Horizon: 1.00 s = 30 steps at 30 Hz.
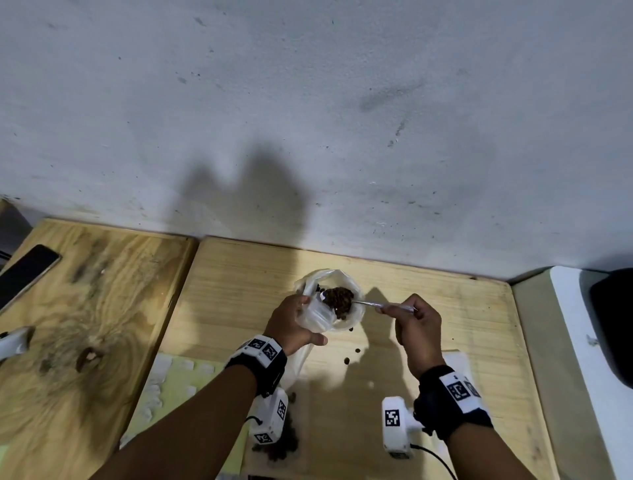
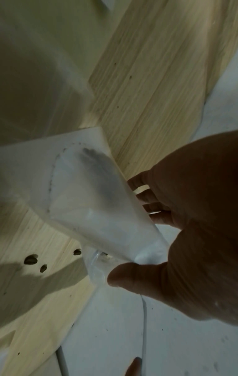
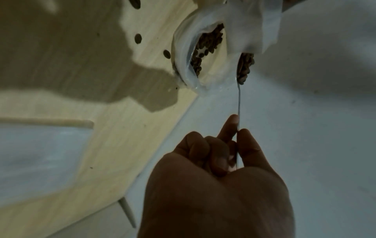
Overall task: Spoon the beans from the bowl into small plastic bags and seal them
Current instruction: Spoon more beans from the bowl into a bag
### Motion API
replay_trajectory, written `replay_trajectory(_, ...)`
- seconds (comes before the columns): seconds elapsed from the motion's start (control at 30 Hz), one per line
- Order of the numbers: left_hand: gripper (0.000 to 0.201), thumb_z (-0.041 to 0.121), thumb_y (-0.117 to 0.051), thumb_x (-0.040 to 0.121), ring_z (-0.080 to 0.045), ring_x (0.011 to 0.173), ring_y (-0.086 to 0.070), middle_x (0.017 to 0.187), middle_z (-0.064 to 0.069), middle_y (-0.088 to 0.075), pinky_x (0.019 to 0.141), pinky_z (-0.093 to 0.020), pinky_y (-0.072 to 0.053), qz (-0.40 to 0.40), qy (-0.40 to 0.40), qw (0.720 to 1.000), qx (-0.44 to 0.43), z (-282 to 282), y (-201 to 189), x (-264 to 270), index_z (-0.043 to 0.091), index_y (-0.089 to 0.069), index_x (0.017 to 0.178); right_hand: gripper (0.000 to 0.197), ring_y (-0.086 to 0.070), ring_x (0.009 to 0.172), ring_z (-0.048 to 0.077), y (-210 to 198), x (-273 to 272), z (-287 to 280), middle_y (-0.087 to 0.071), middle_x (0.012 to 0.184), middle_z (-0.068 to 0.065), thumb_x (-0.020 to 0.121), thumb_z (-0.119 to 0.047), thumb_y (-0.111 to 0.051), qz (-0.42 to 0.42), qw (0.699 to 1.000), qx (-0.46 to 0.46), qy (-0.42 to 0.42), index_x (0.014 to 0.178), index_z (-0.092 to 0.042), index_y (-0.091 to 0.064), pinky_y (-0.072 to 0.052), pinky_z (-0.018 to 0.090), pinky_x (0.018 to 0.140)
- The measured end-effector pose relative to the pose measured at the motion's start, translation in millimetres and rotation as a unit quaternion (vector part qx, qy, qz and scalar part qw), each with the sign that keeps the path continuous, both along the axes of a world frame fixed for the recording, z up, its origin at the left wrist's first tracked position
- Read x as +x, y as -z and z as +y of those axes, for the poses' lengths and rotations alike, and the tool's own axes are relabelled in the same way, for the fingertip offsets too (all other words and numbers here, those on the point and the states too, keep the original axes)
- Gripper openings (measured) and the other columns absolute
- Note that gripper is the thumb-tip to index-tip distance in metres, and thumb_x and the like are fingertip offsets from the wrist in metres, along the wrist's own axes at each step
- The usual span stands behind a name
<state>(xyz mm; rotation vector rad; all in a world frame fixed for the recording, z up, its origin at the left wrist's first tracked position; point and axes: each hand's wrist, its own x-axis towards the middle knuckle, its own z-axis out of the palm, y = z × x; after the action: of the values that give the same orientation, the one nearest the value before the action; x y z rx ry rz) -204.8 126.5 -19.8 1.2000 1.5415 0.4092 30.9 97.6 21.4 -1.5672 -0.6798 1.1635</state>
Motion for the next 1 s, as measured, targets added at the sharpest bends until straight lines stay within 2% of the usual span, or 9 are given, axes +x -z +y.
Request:
replay_trajectory(0.1, 0.096, 0.023, -0.095, 0.049, -0.014, 0.114, -0.051, 0.132, 0.005, -0.051, 0.089, -0.026, -0.045, -0.001, -0.001, 1.0, -0.002, 0, 0, 0, 0.023, -0.048, 0.132, 0.037, -0.037, 0.057, 0.017, -3, -7, 1, -0.047, 0.059, 0.013, 0.079, 0.005, -0.075, -0.085, 0.994, 0.037, -0.06, 0.065, 0.0, -0.04, -0.032, 0.026, 0.055)
replay_trajectory(0.2, 0.096, 0.021, -0.095, 0.05, -0.013, 0.111, -0.05, 0.132, 0.004, -0.051, 0.089, -0.025, -0.044, -0.003, -0.003, 1.0, -0.007, 0, -1, -1, 0.022, -0.047, 0.133, 0.037, -0.048, 0.063, 0.018, -3, -12, -1, -0.056, 0.069, 0.03, 0.08, 0.001, -0.077, -0.118, 0.986, 0.058, -0.098, 0.064, -0.005, -0.044, -0.037, 0.03, 0.061)
replay_trajectory(0.37, 0.104, 0.024, -0.096, 0.048, -0.016, 0.119, -0.051, 0.139, 0.002, -0.049, 0.095, -0.028, -0.046, -0.004, 0.009, 1.0, -0.015, 2, -3, 0, 0.021, -0.045, 0.139, 0.034, -0.053, 0.072, 0.021, 3, -2, -1, -0.057, 0.075, 0.037, 0.076, -0.002, -0.076, -0.121, 0.99, 0.073, 0.023, 0.066, 0.001, -0.044, -0.039, 0.032, 0.067)
replay_trajectory(0.5, 0.098, 0.023, -0.094, 0.054, -0.018, 0.126, -0.048, 0.14, 0.002, -0.048, 0.096, -0.026, -0.043, -0.004, 0.017, 1.0, -0.012, 6, -5, 6, 0.017, -0.045, 0.139, 0.031, -0.048, 0.065, 0.019, 11, -1, -4, -0.054, 0.068, 0.029, 0.079, 0.004, -0.073, -0.179, 0.982, 0.044, 0.042, 0.065, -0.001, -0.046, -0.036, 0.031, 0.062)
replay_trajectory(0.63, 0.096, 0.021, -0.094, 0.052, -0.02, 0.122, -0.053, 0.136, 0.0, -0.052, 0.095, -0.028, -0.045, -0.014, -0.006, 1.0, -0.019, 11, -3, 11, 0.013, -0.047, 0.135, 0.034, -0.036, 0.052, 0.007, 19, -10, -3, -0.042, 0.055, -0.003, 0.08, 0.002, -0.07, -0.243, 0.97, 0.027, 0.005, 0.063, -0.008, -0.043, -0.032, 0.022, 0.052)
replay_trajectory(0.73, 0.097, 0.026, -0.096, 0.039, -0.019, 0.112, -0.061, 0.125, 0.001, -0.061, 0.094, -0.035, -0.052, -0.037, -0.031, 0.999, -0.024, 12, -1, 10, 0.015, -0.054, 0.126, 0.031, -0.033, 0.042, 0.012, 23, -13, -1, -0.043, 0.049, 0.007, 0.08, -0.004, -0.07, -0.311, 0.95, 0.023, -0.009, 0.065, -0.011, -0.044, -0.034, 0.027, 0.047)
replay_trajectory(0.8, 0.091, 0.027, -0.096, 0.035, -0.018, 0.105, -0.065, 0.114, 0.002, -0.066, 0.089, -0.036, -0.055, -0.041, -0.043, 0.998, -0.008, 14, 0, 7, 0.017, -0.057, 0.117, 0.031, -0.032, 0.04, 0.018, 24, -13, 1, -0.039, 0.044, 0.004, 0.079, -0.007, -0.07, -0.346, 0.938, 0.023, -0.017, 0.066, -0.013, -0.043, -0.035, 0.029, 0.047)
replay_trajectory(0.93, 0.079, 0.018, -0.097, 0.044, -0.009, 0.096, -0.062, 0.109, 0.008, -0.061, 0.074, -0.016, -0.05, -0.033, -0.038, 0.997, 0.06, 19, -9, 4, 0.018, -0.055, 0.111, 0.031, -0.031, 0.039, 0.018, 25, -16, 1, -0.036, 0.042, -0.003, 0.08, -0.01, -0.069, -0.362, 0.932, 0.014, -0.024, 0.066, -0.015, -0.041, -0.037, 0.029, 0.048)
replay_trajectory(1.0, 0.077, 0.016, -0.096, 0.045, -0.008, 0.097, -0.06, 0.112, 0.008, -0.056, 0.073, -0.007, -0.046, -0.03, -0.017, 0.995, 0.098, 22, -13, 5, 0.017, -0.058, 0.111, 0.033, -0.032, 0.038, 0.018, 25, -19, 1, -0.038, 0.042, -0.003, 0.081, -0.011, -0.067, -0.354, 0.935, 0.01, -0.028, 0.066, -0.018, -0.039, -0.038, 0.028, 0.048)
